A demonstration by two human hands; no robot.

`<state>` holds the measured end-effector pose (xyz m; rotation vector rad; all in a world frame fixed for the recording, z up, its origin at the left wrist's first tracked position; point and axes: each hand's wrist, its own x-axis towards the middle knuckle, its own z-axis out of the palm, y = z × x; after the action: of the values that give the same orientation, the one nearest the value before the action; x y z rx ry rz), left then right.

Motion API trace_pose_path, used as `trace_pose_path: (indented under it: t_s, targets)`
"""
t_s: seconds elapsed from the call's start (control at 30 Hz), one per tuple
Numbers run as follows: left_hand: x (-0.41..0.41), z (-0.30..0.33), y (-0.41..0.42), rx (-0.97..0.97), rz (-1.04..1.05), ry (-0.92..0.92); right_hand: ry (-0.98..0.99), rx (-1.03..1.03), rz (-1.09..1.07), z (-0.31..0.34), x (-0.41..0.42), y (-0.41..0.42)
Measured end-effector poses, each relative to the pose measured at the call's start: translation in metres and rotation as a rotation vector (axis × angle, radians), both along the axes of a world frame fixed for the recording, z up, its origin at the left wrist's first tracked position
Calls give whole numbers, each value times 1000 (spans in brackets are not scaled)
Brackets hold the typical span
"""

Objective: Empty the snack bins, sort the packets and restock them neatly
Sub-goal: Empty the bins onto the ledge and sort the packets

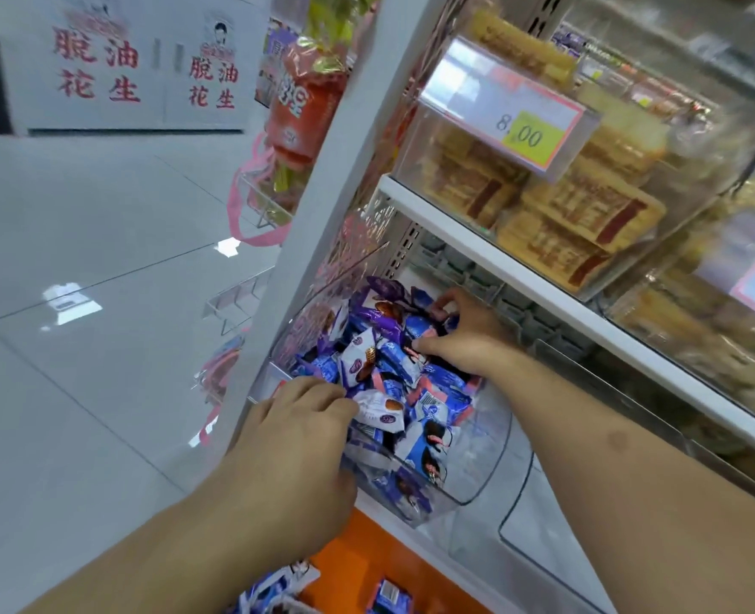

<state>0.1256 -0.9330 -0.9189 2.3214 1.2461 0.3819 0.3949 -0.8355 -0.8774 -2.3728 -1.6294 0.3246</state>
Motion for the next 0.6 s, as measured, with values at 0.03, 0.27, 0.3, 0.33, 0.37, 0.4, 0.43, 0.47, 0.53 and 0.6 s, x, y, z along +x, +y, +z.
trace_pose_path:
  t_s: [0.03, 0.27, 0.3, 0.33, 0.37, 0.4, 0.43, 0.47, 0.53, 0.6]
  targets:
    - [0, 0, 0, -2, 1, 1, 18, 15, 12, 0, 0, -2]
    - [1, 3, 1, -26, -5, 24, 30, 45, 40, 2, -4, -7]
    - [1, 3, 1, -25, -6, 26, 20, 53, 41, 3, -4, -7]
    - [0, 2, 1, -24, -7, 25, 24, 62, 35, 5, -4, -8]
    - [0, 1, 1, -24, -9, 23, 28, 80, 28, 7, -5, -10]
    - [0, 1, 2, -26, -10, 24, 44, 101, 21, 9, -4, -11]
    - [0, 0, 1, -28, -13, 25, 66, 129, 12, 11, -4, -14]
    - [-1, 1, 1, -28, -13, 26, 97, 160, 1, 14, -4, -17]
    - [-1, 1, 2, -21, -13, 20, 156, 227, -36, 18, -8, -25]
    - [-1, 3, 2, -17, -19, 12, 302, 290, -62, 23, -12, -40]
